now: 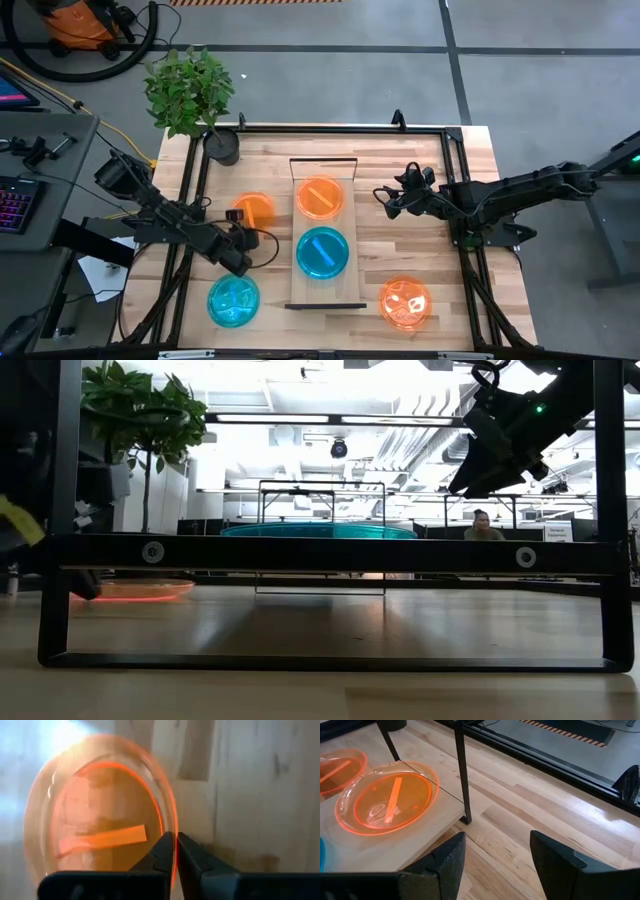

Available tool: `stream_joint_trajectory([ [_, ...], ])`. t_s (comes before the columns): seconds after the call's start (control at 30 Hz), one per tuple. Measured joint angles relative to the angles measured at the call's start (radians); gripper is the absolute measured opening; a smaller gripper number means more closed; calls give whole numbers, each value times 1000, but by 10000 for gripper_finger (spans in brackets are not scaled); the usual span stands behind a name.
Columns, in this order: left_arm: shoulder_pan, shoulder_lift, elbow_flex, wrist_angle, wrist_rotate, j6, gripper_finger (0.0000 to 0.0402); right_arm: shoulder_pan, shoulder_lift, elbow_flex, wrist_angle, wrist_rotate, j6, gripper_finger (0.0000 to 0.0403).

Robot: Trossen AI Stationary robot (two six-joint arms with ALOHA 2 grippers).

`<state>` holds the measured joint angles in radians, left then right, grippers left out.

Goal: Place and stack plates onto a shelf
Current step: Stack the left orange plate on top of the orange plate on the shelf

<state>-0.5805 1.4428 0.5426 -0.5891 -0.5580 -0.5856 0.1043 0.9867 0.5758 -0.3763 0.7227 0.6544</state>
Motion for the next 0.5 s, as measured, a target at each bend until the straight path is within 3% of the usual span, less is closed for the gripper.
stream_joint_trajectory([
  [0.13, -4, -1, 115, -128, 78, 71, 3, 1, 0, 0, 0, 0, 0, 204],
  [0.23, -20, 0, 214, -250, 83, 98, 1, 1, 0, 0, 0, 0, 0, 204],
  [0.37, -50, -2, 342, -364, -24, 142, 1, 1, 0, 0, 0, 0, 0, 204],
  [0.5, -53, -2, 409, -309, -185, 286, 1, 1, 0, 0, 0, 4, -5, 204],
])
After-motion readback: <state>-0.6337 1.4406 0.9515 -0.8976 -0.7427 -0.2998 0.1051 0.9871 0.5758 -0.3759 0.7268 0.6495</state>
